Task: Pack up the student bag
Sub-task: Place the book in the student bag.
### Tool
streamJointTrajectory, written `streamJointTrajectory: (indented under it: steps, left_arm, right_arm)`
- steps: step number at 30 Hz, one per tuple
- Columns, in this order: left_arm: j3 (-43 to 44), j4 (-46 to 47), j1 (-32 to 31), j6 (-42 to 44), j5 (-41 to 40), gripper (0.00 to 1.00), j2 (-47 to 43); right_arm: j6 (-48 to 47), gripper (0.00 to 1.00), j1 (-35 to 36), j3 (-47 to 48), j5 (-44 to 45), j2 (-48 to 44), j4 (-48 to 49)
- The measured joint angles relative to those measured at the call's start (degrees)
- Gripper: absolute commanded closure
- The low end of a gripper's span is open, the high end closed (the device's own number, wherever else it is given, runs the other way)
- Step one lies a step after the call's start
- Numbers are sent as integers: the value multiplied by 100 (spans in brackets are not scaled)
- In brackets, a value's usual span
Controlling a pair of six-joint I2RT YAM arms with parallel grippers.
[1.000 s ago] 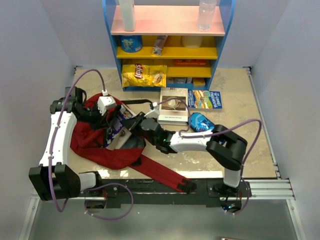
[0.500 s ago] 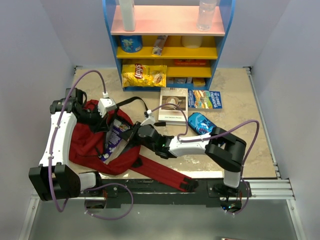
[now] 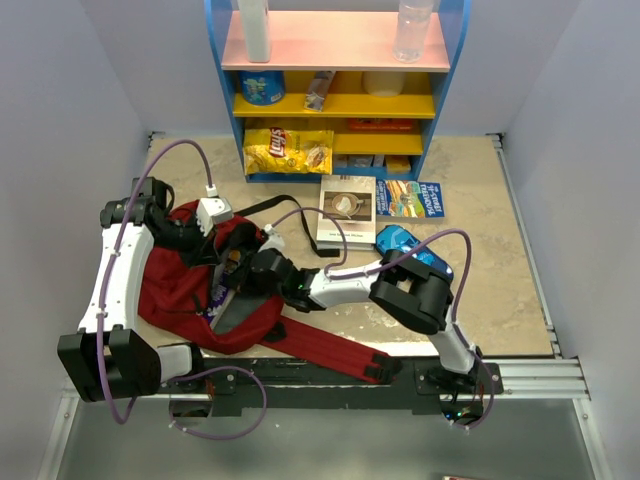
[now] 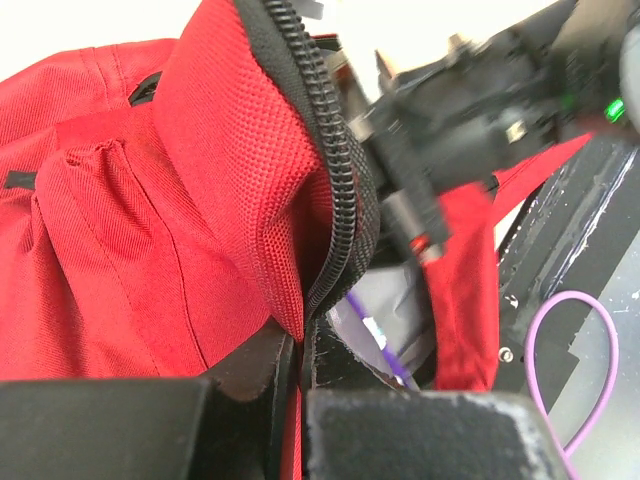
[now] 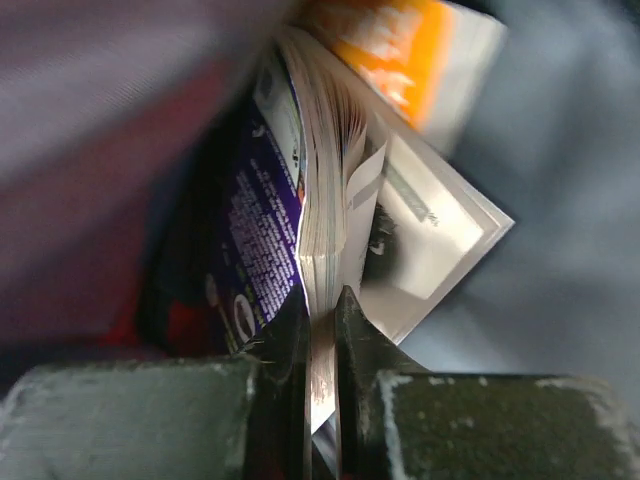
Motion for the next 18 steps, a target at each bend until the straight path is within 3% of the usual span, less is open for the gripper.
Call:
streamJointTrajectory:
  steps: [5, 6, 10, 13, 16, 18]
  left_arm:
    - [0, 2, 0, 37, 48, 100, 0]
    - [0, 2, 0, 48, 61, 100, 0]
    - [0, 7, 0, 94, 87, 100, 0]
    - [0, 7, 0, 98, 87, 100, 0]
    - [0, 7, 0, 98, 85, 100, 0]
    - [0, 7, 0, 98, 85, 100, 0]
  right_arm:
    - [-234, 100, 15, 483, 295, 179, -68]
    - [-232, 96, 24, 481, 407, 166, -83]
    - [-210, 54, 28, 468, 649, 164, -186]
    - [-219, 41, 22, 472, 649, 164, -308]
    - [-280, 37, -7, 463, 643, 149, -411]
    - [-345, 44, -28, 275, 621, -11, -374]
